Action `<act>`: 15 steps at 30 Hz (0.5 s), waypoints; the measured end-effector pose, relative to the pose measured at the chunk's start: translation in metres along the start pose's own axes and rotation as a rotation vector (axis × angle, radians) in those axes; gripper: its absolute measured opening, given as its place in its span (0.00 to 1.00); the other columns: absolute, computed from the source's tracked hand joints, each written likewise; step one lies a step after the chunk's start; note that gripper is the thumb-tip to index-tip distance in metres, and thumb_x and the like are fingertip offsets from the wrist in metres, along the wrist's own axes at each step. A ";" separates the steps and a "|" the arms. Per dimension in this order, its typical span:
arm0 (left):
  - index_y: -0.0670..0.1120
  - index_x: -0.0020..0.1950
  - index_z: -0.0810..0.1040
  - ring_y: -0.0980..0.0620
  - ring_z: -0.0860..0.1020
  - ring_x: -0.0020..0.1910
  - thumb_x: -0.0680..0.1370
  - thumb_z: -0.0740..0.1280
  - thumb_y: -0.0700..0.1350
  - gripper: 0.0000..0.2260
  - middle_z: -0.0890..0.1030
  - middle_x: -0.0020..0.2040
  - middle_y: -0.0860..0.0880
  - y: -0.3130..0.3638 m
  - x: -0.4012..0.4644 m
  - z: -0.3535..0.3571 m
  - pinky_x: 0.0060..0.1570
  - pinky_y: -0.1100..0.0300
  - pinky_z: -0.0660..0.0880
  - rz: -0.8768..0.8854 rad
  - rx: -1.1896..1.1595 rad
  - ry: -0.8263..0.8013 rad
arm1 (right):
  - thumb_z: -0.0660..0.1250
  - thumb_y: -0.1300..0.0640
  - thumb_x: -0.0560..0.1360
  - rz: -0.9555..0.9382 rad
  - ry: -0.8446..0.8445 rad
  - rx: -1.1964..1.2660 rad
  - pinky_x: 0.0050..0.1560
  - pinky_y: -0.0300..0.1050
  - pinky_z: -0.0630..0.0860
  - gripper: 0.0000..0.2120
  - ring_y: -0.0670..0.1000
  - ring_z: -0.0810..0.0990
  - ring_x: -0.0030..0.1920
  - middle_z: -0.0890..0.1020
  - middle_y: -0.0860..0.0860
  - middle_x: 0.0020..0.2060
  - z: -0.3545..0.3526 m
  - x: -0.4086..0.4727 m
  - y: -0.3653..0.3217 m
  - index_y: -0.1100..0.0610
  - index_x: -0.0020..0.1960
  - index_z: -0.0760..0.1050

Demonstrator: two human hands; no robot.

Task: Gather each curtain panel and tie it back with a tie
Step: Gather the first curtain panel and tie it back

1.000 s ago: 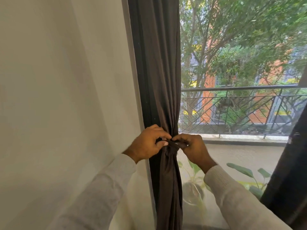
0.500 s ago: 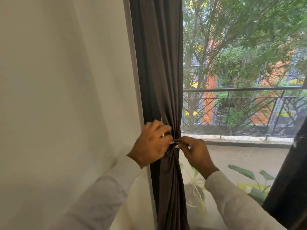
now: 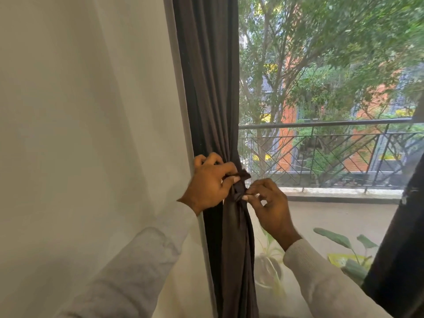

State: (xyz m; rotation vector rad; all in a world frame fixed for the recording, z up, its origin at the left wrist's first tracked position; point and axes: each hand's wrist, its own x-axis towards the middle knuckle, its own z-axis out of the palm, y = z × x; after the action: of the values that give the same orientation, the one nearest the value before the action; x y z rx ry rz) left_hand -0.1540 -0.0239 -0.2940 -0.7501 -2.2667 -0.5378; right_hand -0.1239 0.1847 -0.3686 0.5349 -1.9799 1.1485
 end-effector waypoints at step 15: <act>0.61 0.54 0.89 0.48 0.74 0.56 0.78 0.78 0.51 0.07 0.73 0.46 0.60 0.006 0.015 -0.006 0.68 0.43 0.65 -0.174 -0.209 -0.147 | 0.80 0.65 0.73 0.207 0.057 0.297 0.47 0.33 0.77 0.22 0.44 0.82 0.38 0.85 0.55 0.36 -0.006 0.020 -0.037 0.56 0.65 0.82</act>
State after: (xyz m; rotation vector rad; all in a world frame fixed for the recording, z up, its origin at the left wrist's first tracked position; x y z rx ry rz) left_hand -0.1566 -0.0176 -0.2785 -0.7174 -2.4524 -0.8366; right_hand -0.1090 0.1716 -0.3309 0.4477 -1.8587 1.5841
